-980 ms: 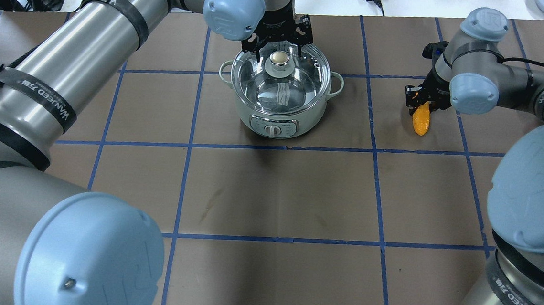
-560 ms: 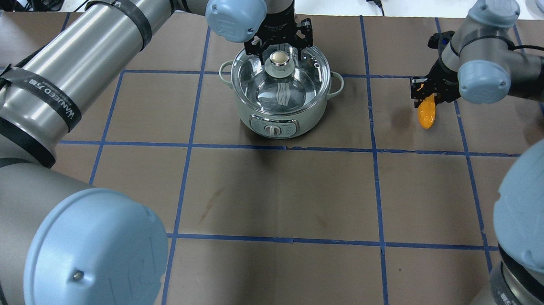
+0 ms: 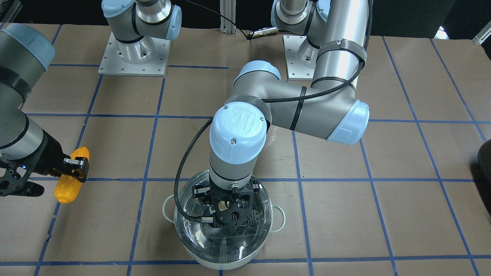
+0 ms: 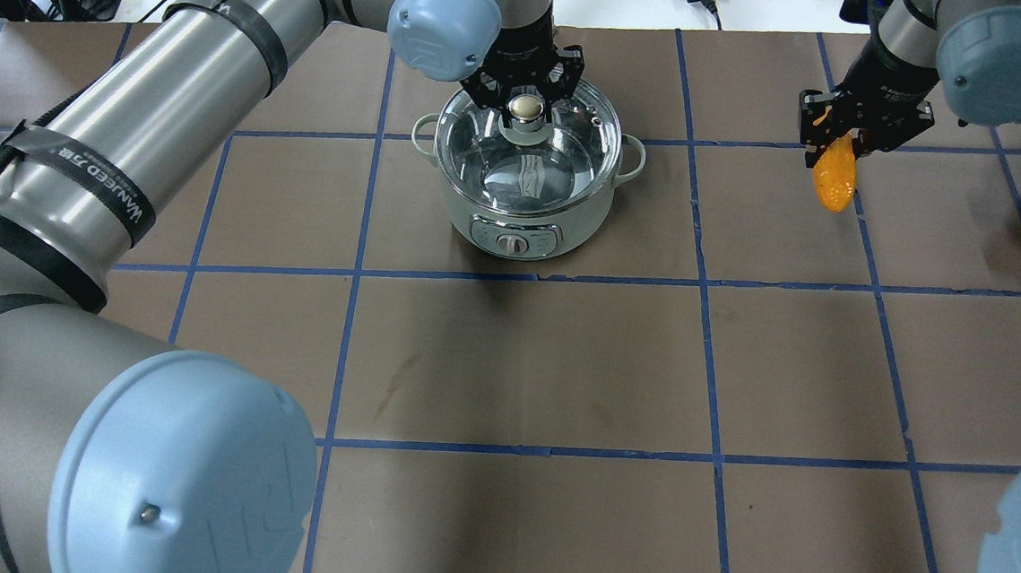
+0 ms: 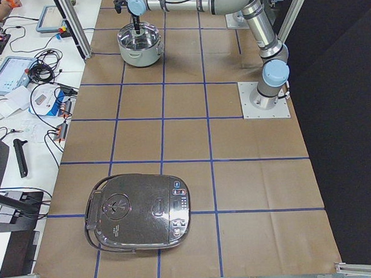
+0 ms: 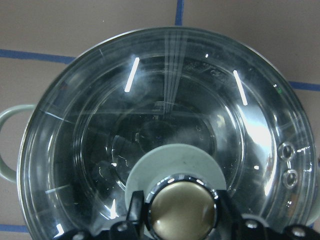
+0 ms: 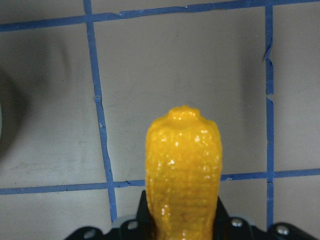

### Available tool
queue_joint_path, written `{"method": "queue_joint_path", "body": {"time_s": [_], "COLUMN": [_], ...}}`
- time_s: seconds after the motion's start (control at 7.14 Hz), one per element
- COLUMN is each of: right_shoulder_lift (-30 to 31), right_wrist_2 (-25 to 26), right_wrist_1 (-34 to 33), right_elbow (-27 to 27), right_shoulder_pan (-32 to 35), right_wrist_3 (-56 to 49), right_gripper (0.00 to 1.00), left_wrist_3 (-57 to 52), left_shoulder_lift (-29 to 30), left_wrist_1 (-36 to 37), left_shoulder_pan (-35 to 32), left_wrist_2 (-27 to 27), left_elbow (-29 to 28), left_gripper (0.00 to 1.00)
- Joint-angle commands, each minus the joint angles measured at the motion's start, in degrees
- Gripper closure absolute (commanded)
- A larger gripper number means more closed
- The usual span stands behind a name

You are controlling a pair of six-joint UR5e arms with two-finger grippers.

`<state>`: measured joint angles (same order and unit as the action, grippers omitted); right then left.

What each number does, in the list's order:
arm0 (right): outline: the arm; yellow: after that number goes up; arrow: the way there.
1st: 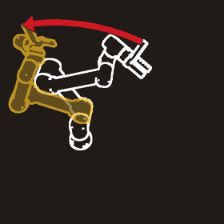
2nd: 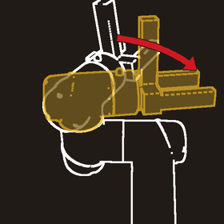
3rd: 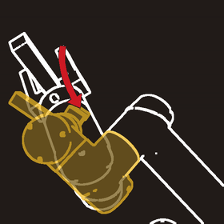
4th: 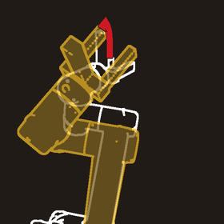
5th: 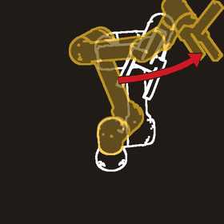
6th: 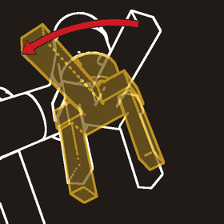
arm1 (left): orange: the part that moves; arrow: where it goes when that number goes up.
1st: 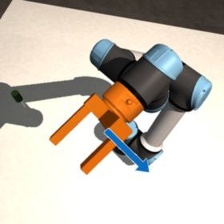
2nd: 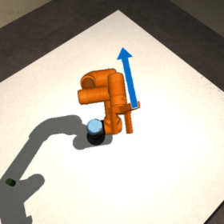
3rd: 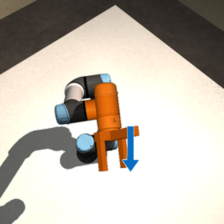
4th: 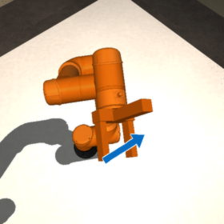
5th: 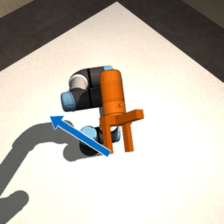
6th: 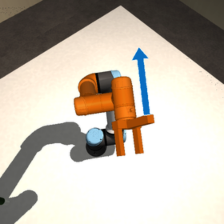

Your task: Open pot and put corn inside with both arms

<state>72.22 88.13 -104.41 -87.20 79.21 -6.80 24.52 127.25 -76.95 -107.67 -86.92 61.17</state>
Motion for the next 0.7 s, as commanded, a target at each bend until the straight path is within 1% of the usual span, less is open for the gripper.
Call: {"method": "queue_joint_path", "body": {"time_s": [0.0, 0.14, 0.28, 0.42, 0.56], "right_shoulder_lift": [1.2, 0.7, 0.0, -2.6, -7.0], "right_wrist_2": [0.0, -0.1, -0.1, -0.2, -0.3], "right_wrist_1": [0.4, -0.6, -1.1, -3.1, -6.0], "right_elbow": [-0.4, 0.0, 1.0, 4.1, 7.9], "right_shoulder_pan": [0.8, 4.2, 9.1, 14.0, 19.3], "right_wrist_3": [1.0, 2.7, 6.9, 9.9, 16.4], "right_gripper": [0.83, 0.83, 0.83, 0.83, 0.84], "left_wrist_3": [-0.5, -3.1, -8.2, -15.1, -20.7], "left_shoulder_lift": [-3.2, -5.7, -7.4, -9.4, -10.3], "left_wrist_1": [-1.2, -4.2, -7.0, -8.4, -9.6], "left_shoulder_pan": [0.4, 2.4, 6.8, 12.7, 18.2], "left_wrist_2": [-0.2, -0.3, -0.2, -0.3, -0.1], "left_elbow": [-0.3, -0.1, 0.5, 1.9, 4.2], "left_gripper": [0.89, 0.89, 0.89, 0.89, 0.92]}}
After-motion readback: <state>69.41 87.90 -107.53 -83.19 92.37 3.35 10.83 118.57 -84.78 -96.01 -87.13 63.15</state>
